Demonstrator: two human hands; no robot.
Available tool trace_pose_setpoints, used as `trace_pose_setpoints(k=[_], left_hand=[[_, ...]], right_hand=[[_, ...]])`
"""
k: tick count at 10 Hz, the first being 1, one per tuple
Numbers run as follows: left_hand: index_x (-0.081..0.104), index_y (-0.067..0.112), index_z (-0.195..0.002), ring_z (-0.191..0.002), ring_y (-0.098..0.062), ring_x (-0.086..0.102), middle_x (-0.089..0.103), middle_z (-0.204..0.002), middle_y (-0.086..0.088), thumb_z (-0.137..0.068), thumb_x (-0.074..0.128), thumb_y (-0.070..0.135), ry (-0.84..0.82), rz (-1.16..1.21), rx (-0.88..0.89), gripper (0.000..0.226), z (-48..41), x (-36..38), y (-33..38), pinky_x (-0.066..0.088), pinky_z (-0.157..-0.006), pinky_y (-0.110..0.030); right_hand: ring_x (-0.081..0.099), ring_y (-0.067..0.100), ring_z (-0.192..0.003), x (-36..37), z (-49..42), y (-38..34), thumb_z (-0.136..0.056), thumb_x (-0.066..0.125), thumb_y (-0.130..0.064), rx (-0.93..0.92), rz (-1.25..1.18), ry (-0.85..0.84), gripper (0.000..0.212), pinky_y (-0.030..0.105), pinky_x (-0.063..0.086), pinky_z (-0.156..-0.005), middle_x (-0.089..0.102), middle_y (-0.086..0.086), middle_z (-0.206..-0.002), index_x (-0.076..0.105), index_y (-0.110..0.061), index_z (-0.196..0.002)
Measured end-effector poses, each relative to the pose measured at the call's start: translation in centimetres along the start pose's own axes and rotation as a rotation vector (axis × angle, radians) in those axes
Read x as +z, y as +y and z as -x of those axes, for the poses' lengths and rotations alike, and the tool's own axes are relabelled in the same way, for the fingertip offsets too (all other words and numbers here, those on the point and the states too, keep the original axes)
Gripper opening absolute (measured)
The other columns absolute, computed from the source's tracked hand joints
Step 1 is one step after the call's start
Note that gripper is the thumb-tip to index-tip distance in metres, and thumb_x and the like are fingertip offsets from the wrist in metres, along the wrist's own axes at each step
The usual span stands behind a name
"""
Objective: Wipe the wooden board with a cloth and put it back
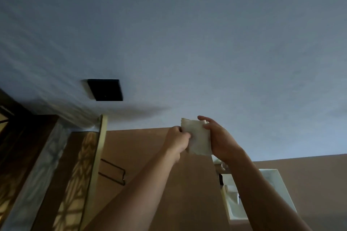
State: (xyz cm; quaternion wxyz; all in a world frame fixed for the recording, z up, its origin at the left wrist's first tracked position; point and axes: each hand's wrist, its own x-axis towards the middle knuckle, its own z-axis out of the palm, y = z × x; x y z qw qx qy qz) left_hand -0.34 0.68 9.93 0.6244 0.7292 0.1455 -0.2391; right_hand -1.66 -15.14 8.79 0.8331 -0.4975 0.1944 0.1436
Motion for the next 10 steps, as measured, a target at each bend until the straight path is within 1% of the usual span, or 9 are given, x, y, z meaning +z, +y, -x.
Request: trace_pose_setpoints(k=[1,2,3,4,5,6,8,9,10], left_hand=[[0.068,0.014,-0.09,-0.081,-0.025,0.072,0.074,-0.096,-0.01,-0.089,0.054,0.003,-0.019,0.125,-0.076,0.017,-3.4,1.7,-1.5,0.059,-0.057,-0.032],[0.068,0.017,-0.09,-0.09,-0.027,0.073,0.075,-0.099,-0.008,-0.087,0.058,0.004,0.032,0.057,-0.058,0.017,-6.4,2.8,-3.1,0.064,-0.075,-0.046],[0.071,0.012,-0.099,-0.094,-0.026,0.072,0.075,-0.101,-0.008,-0.088,0.063,0.005,0.116,-0.066,-0.001,0.016,-8.8,3.3,-4.8,0.062,-0.081,-0.043],[0.071,0.005,-0.111,-0.099,-0.029,0.07,0.074,-0.108,-0.014,-0.089,0.066,0.008,0.146,-0.184,0.018,0.023,-10.8,3.6,-6.2,0.059,-0.087,-0.043],[0.072,0.002,-0.107,-0.096,-0.033,0.071,0.076,-0.104,-0.017,-0.087,0.069,0.021,0.243,-0.439,0.088,0.027,-12.1,4.1,-6.9,0.055,-0.079,-0.035],[0.071,0.0,-0.106,-0.098,-0.035,0.07,0.075,-0.106,-0.019,-0.089,0.065,0.023,0.285,-0.584,0.161,0.029,-12.9,4.7,-7.2,0.049,-0.074,-0.035],[0.056,0.008,-0.12,-0.117,-0.032,0.058,0.064,-0.124,-0.015,-0.089,0.061,0.044,0.392,-0.991,0.167,0.048,-12.5,4.7,-7.1,0.048,-0.091,-0.041],[0.051,0.008,-0.122,-0.12,-0.031,0.051,0.058,-0.126,-0.014,-0.092,0.053,0.047,0.387,-1.139,0.285,0.049,-11.1,3.9,-5.5,0.047,-0.094,-0.042],[0.05,0.006,-0.123,-0.117,-0.031,0.051,0.055,-0.123,-0.013,-0.093,0.047,0.042,0.463,-1.184,0.42,0.047,-9.4,2.8,-3.1,0.046,-0.09,-0.043]], right_hand=[[0.071,0.03,-0.09,-2.1,-2.2,0.3,-0.09,0.056,0.007,-0.056,0.17,0.124,0.036,0.044,0.061,-0.071,0.07,0.019,-0.114,0.069,-0.008,-0.12],[0.073,0.025,-0.084,-3.7,-4.9,1.6,-0.088,0.062,0.009,-0.04,0.317,0.225,0.032,0.04,0.06,-0.067,0.073,0.016,-0.106,0.07,-0.008,-0.113],[0.073,0.03,-0.091,-4.9,-7.8,3.4,-0.084,0.069,0.007,-0.039,0.498,0.332,0.03,0.049,0.063,-0.078,0.074,0.015,-0.102,0.07,-0.008,-0.11],[0.072,0.028,-0.089,-5.2,-10.1,4.9,-0.08,0.074,0.0,-0.058,0.689,0.387,0.026,0.049,0.062,-0.08,0.074,0.008,-0.094,0.071,-0.015,-0.102],[0.068,0.024,-0.084,-5.1,-11.6,5.8,-0.079,0.076,-0.011,-0.101,0.88,0.447,0.022,0.035,0.055,-0.071,0.071,-0.001,-0.086,0.071,-0.017,-0.1],[0.061,0.028,-0.085,-5.1,-12.4,6.5,-0.081,0.073,-0.015,-0.177,1.031,0.49,0.015,0.031,0.041,-0.067,0.068,0.004,-0.088,0.068,-0.012,-0.095],[0.048,0.036,-0.12,-4.9,-11.2,6.1,-0.086,0.076,-0.045,-0.003,1.229,0.606,0.058,0.046,0.046,-0.093,0.049,0.013,-0.124,0.052,-0.007,-0.123],[0.047,0.035,-0.125,-4.0,-9.9,4.9,-0.09,0.07,-0.05,0.022,1.288,0.589,0.063,0.048,0.047,-0.096,0.047,0.013,-0.13,0.048,-0.005,-0.129],[0.048,0.032,-0.122,-2.7,-8.3,3.3,-0.095,0.062,-0.052,-0.09,1.363,0.562,0.056,0.046,0.048,-0.095,0.051,0.012,-0.13,0.051,-0.007,-0.126]])
